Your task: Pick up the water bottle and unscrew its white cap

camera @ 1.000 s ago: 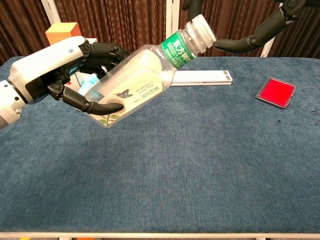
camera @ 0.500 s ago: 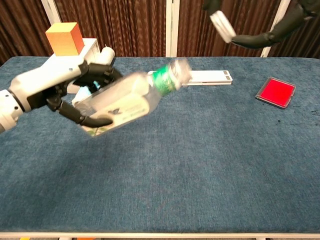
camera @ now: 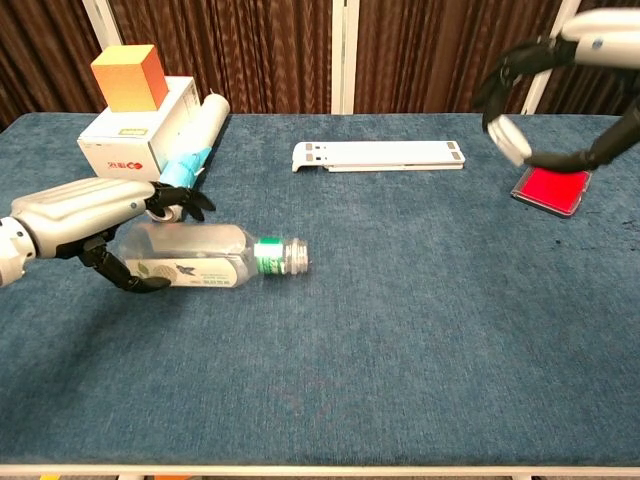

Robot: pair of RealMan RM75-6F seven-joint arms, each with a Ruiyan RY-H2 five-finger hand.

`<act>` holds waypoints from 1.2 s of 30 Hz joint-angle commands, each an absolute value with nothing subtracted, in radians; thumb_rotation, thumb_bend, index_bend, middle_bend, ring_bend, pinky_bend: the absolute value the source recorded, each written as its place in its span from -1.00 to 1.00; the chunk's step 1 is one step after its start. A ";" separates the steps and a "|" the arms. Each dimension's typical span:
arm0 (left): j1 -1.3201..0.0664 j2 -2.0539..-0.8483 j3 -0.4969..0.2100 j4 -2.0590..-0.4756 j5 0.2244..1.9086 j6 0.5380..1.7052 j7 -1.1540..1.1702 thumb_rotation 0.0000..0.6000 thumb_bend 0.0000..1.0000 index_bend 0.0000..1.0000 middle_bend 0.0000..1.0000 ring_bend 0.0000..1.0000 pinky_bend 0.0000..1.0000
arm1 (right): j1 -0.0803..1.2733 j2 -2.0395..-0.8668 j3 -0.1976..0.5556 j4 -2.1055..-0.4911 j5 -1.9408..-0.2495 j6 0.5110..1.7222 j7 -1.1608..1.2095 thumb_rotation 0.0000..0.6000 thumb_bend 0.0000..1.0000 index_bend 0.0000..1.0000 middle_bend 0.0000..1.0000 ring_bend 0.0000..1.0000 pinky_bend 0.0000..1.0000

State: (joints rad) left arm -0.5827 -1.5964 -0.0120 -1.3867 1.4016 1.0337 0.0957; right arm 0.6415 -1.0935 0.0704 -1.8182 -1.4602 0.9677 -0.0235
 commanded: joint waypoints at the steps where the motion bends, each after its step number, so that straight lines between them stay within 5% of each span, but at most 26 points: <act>1: -0.552 -1.548 -0.017 -1.449 1.400 1.085 0.113 1.00 -0.55 -0.79 -0.73 -0.87 -0.65 | 0.654 -1.150 0.056 -1.760 -1.435 0.922 -0.042 1.00 -0.26 0.03 -0.65 -1.00 -1.00; 14: -0.386 -1.356 -0.005 -1.511 1.432 1.322 0.008 1.00 -0.56 -0.80 -0.73 -0.87 -0.67 | 0.686 -1.420 0.034 -1.452 -1.373 0.828 -0.094 1.00 -0.26 -0.28 -0.76 -1.00 -1.00; 21: -0.330 -1.324 -0.002 -1.473 1.410 1.350 -0.028 1.00 -0.56 -0.79 -0.73 -0.87 -0.67 | 0.674 -1.443 0.032 -1.397 -1.346 0.834 -0.125 1.00 -0.26 -0.71 -0.84 -1.00 -1.00; 36: -0.164 -1.211 0.000 -1.336 1.369 1.476 -0.108 1.00 -0.56 -0.78 -0.72 -0.87 -0.82 | 0.303 -1.098 -0.009 -1.594 -1.458 1.415 0.067 1.00 -0.23 -1.00 -1.00 -1.00 -1.00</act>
